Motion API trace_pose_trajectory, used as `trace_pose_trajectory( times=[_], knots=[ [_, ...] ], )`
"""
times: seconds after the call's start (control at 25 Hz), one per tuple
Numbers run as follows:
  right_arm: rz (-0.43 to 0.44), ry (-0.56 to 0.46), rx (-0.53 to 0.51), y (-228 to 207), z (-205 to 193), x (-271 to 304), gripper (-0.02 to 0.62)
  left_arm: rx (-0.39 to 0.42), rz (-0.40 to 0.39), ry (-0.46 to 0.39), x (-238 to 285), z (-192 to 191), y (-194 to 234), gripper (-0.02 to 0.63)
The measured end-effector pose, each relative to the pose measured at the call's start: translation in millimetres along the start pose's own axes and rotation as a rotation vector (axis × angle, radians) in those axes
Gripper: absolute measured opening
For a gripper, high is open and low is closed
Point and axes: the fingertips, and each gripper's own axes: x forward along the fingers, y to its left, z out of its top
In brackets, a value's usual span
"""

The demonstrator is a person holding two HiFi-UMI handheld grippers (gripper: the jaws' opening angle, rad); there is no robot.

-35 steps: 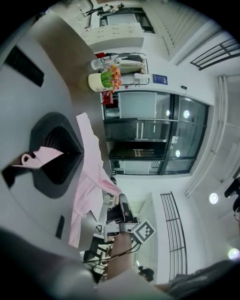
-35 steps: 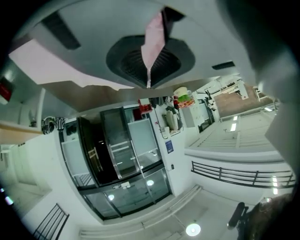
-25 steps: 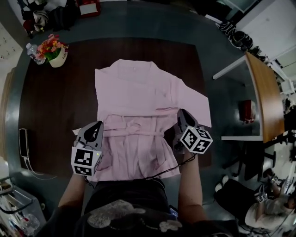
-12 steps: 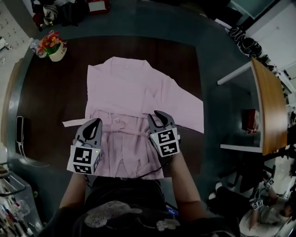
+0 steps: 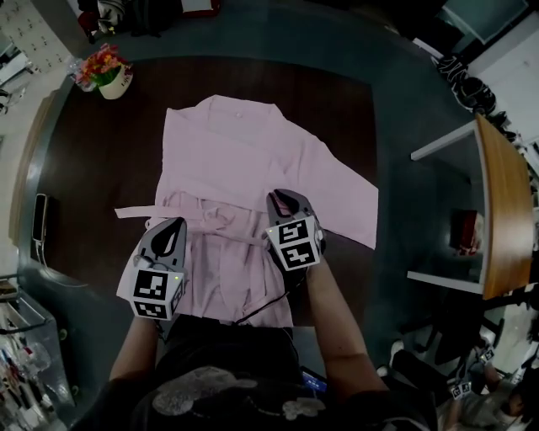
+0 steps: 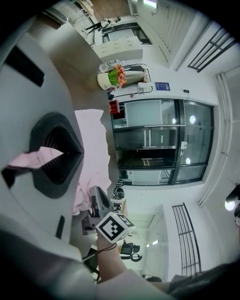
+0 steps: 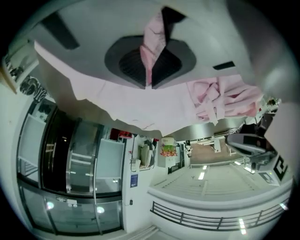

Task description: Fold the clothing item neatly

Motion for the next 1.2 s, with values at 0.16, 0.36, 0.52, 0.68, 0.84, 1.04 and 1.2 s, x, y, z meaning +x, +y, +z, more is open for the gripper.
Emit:
trace_pose_trajectory(
  times=[0.16, 0.36, 0.52, 0.68, 0.84, 1.04, 1.2],
  knots=[
    [-0.076, -0.03, 0.021, -33.4, 1.6, -9.3, 0.02, -0.006, 0.021, -0.006, -2.6, 3.6, -2.1, 0.011],
    [-0.212, -0.042, 0.124, -92.5, -11.3, -18.5, 0.02, -0.023, 0.047, -0.005, -7.5, 5.1, -1.8, 0.011],
    [-0.337, -0.016, 0.165, -132.9, -36.0, -30.8, 0.021, -0.022, 0.061, 0.001, -8.0, 2.7, -8.0, 0.011],
    [-0.42, -0.017, 0.216, -149.9, -49.4, -44.8, 0.021, -0.036, 0.062, -0.002, -8.9, -0.4, -13.7, 0.011],
    [-0.264, -0.086, 0.228, -107.8, -33.7, -47.8, 0.021, -0.052, 0.046, -0.006, -14.8, -6.6, -17.4, 0.009],
    [-0.279, -0.013, 0.187, -83.2, -41.1, -24.2, 0.021, -0.075, 0.017, -0.016, -28.3, -15.8, -15.0, 0.009],
    [-0.413, 0.016, 0.245, -93.8, -50.3, -42.6, 0.02, -0.078, -0.007, -0.033, -47.0, -25.1, -10.9, 0.009]
  ],
)
